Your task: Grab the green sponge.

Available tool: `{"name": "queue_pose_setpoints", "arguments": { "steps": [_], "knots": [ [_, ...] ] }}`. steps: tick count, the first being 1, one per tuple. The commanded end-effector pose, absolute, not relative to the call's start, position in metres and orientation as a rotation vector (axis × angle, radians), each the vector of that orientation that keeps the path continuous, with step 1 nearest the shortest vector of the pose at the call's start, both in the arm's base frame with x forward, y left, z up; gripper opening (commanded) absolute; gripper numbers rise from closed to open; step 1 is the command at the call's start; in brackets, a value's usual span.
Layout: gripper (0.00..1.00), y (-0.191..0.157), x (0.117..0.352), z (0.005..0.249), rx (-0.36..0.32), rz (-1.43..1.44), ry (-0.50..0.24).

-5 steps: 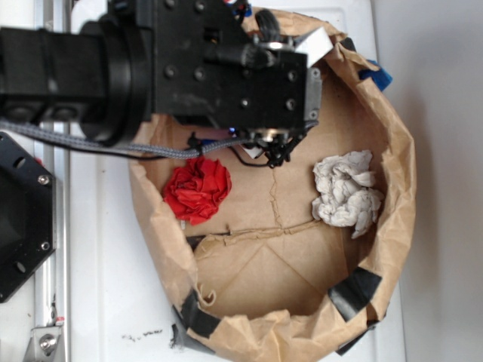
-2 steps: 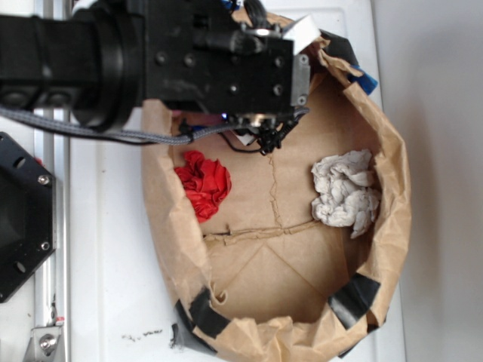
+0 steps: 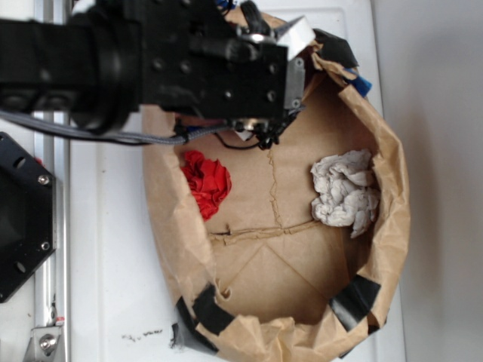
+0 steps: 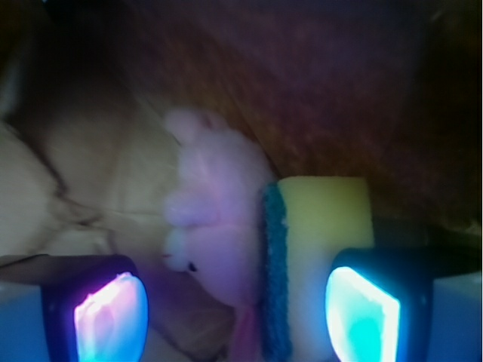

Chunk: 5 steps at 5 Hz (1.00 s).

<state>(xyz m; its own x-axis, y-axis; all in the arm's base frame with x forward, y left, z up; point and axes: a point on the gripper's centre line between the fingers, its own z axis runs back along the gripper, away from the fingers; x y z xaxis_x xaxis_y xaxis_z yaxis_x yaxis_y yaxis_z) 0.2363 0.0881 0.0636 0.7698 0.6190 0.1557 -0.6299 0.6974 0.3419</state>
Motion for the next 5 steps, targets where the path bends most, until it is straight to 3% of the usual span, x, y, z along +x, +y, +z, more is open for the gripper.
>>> {"name": "queue_pose_setpoints", "arguments": {
  "steps": [1, 2, 3, 5],
  "knots": [
    [1.00, 0.097, 0.240, 0.049, 0.340, 0.680, -0.006],
    [1.00, 0.095, 0.240, 0.046, 0.347, 0.672, 0.001],
    [0.00, 0.094, 0.238, 0.046, 0.337, 0.662, -0.004],
    [0.00, 0.087, 0.231, 0.065, 0.307, 0.644, -0.016]
  ]
}}
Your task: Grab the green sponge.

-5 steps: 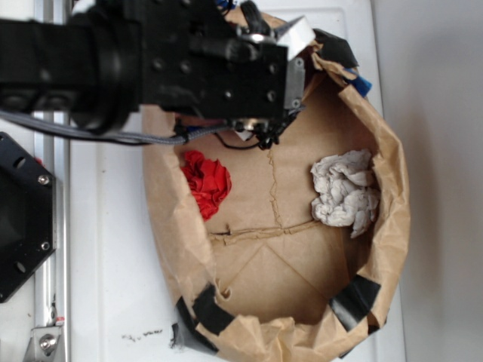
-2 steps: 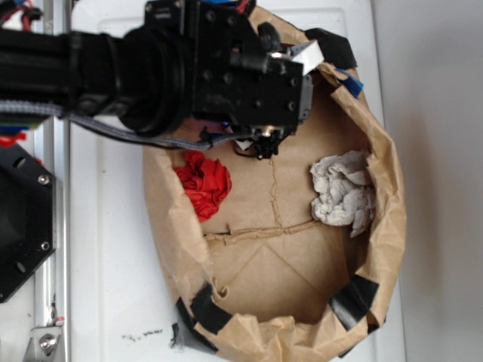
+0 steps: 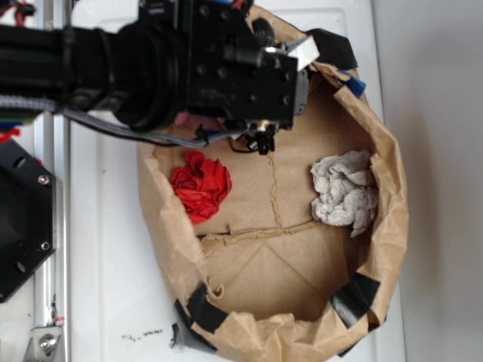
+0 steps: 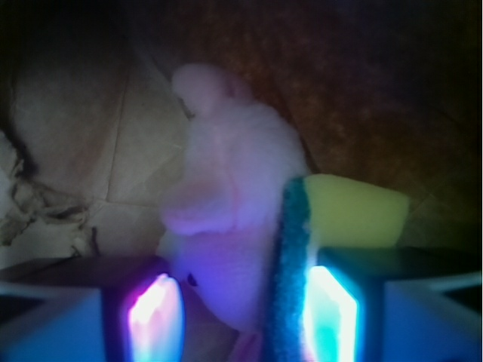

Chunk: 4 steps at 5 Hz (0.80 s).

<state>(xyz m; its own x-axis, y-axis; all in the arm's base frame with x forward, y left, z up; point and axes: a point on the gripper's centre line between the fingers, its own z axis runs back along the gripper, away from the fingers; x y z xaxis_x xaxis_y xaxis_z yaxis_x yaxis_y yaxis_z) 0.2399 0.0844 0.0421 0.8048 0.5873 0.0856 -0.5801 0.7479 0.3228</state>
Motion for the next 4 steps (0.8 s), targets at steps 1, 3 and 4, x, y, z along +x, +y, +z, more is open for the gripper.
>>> {"name": "queue_pose_setpoints", "arguments": {
  "steps": [1, 3, 4],
  "knots": [
    [1.00, 0.0893, 0.2271, 0.0793, 0.288, 0.635, -0.021],
    [1.00, 0.0992, 0.2259, 0.0754, 0.366, 0.640, 0.026],
    [1.00, 0.0982, 0.2261, 0.0732, 0.438, 0.664, 0.084]
  ]
}}
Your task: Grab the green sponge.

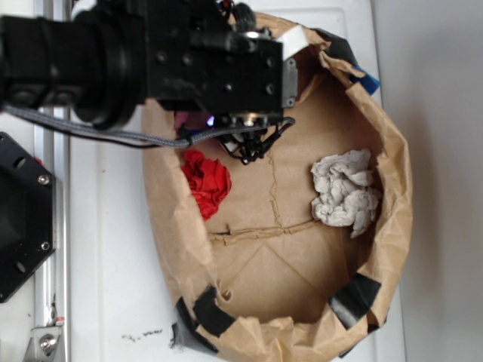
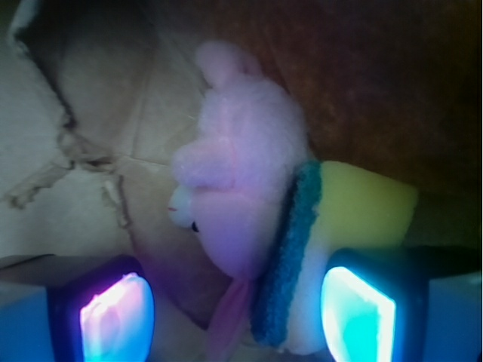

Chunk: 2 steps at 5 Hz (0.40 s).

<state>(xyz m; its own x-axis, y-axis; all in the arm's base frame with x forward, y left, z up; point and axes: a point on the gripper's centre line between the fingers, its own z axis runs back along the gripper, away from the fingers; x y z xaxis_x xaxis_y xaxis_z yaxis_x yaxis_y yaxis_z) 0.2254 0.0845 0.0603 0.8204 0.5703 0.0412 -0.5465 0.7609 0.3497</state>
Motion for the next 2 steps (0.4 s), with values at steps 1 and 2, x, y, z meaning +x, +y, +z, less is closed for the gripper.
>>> {"name": "queue_pose_setpoints", "arguments": {
  "steps": [1, 2],
  "knots": [
    [1.00, 0.0998, 0.2246, 0.0717, 0.466, 0.680, 0.096],
    [1.00, 0.1015, 0.2232, 0.0650, 0.464, 0.674, 0.069]
  ]
}}
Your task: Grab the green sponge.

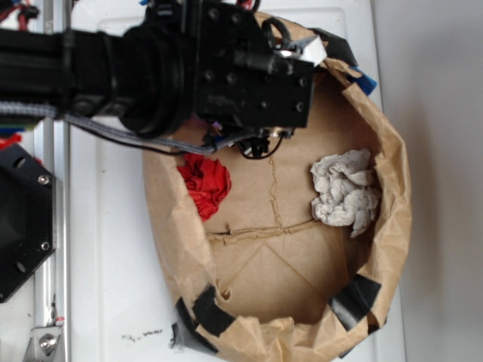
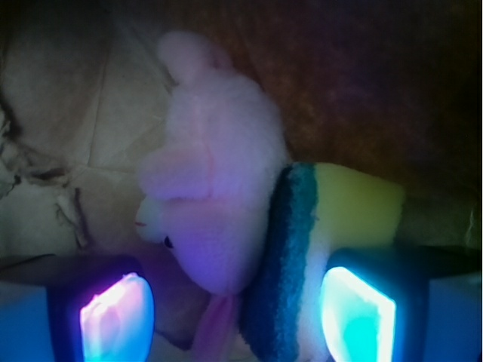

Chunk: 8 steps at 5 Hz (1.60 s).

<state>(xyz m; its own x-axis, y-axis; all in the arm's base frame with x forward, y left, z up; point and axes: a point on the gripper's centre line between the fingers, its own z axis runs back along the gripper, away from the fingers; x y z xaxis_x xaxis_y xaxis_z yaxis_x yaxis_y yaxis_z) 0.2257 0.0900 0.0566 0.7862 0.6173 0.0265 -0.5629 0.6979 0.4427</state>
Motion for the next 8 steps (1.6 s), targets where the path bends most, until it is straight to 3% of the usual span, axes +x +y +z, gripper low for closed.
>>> {"name": "queue_pose_setpoints", "arguments": {
  "steps": [1, 3, 4, 5, 8],
  "knots": [
    [1.00, 0.0998, 0.2223, 0.0539, 0.401, 0.645, 0.047],
    [1.00, 0.0987, 0.2225, 0.0488, 0.394, 0.625, 0.055],
    [0.95, 0.0986, 0.2217, 0.0506, 0.393, 0.625, 0.057],
    [0.00, 0.0984, 0.2212, 0.0529, 0.388, 0.633, 0.051],
    [0.00, 0.0957, 0.2222, 0.0555, 0.391, 0.617, 0.043]
  ]
}}
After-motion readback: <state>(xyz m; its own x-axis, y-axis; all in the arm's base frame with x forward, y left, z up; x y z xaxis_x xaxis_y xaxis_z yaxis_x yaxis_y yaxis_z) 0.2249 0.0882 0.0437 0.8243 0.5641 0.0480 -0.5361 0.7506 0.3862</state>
